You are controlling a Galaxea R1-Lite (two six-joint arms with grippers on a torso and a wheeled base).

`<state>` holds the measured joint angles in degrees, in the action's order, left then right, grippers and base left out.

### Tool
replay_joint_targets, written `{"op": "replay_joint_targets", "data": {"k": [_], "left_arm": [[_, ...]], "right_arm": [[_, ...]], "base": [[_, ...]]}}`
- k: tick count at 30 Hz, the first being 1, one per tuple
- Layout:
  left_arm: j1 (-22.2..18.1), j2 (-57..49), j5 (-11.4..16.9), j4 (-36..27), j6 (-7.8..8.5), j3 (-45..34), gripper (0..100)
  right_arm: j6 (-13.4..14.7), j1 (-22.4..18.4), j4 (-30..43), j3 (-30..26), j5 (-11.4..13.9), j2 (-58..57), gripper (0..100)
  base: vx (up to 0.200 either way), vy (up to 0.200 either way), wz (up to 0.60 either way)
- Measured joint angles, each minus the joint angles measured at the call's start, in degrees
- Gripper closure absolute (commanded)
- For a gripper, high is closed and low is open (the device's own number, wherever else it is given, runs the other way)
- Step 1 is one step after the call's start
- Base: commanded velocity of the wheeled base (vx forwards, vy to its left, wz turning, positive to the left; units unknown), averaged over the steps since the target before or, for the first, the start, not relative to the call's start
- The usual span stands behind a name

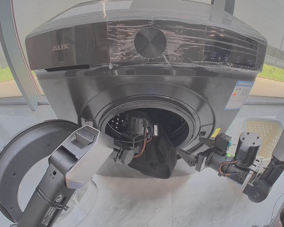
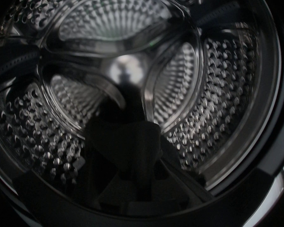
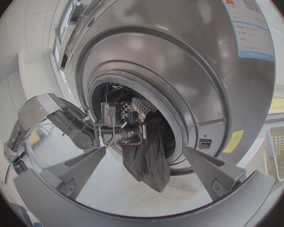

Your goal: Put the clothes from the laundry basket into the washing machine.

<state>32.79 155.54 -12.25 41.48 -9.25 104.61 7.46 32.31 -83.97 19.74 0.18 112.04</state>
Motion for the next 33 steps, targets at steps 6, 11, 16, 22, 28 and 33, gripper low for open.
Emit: {"op": "replay_joint_targets", "data": {"k": [6, 11, 16, 22, 28, 33], "left_arm": [[-1.9, 1.3, -2.3, 0.6, -0.11, 7.4, 100], [-2.4, 2.5, -2.6, 0.7, -0.56, 9.6, 0], [-2.3, 2.9, -2.6, 1.0, -0.95, 8.7, 0], [-1.0, 1.0, -2.2, 0.6, -1.61, 2.1, 0], [0.9, -3.8, 1.8, -1.5, -2.21, -10.4, 0], [2.4, -8.0, 6.8, -2.8, -2.38, -19.7, 0]], "right_arm": [[0.1, 0.4, 0.0, 0.0, 0.0, 0.3, 0], [0.1, 0.6, 0.0, 0.0, 0.0, 0.4, 0], [0.1, 0.6, 0.0, 0.0, 0.0, 0.5, 0], [0.1, 0.5, 0.0, 0.0, 0.0, 0.5, 0], [0.1, 0.5, 0.0, -0.1, 0.0, 0.5, 0], [0.1, 0.6, 0.0, -0.1, 0.0, 0.5, 0]], "base": [[0.0, 0.0, 0.0], [0.0, 0.0, 0.0], [0.0, 0.0, 0.0], [0.0, 0.0, 0.0], [0.0, 0.0, 0.0], [0.0, 0.0, 0.0]]}}
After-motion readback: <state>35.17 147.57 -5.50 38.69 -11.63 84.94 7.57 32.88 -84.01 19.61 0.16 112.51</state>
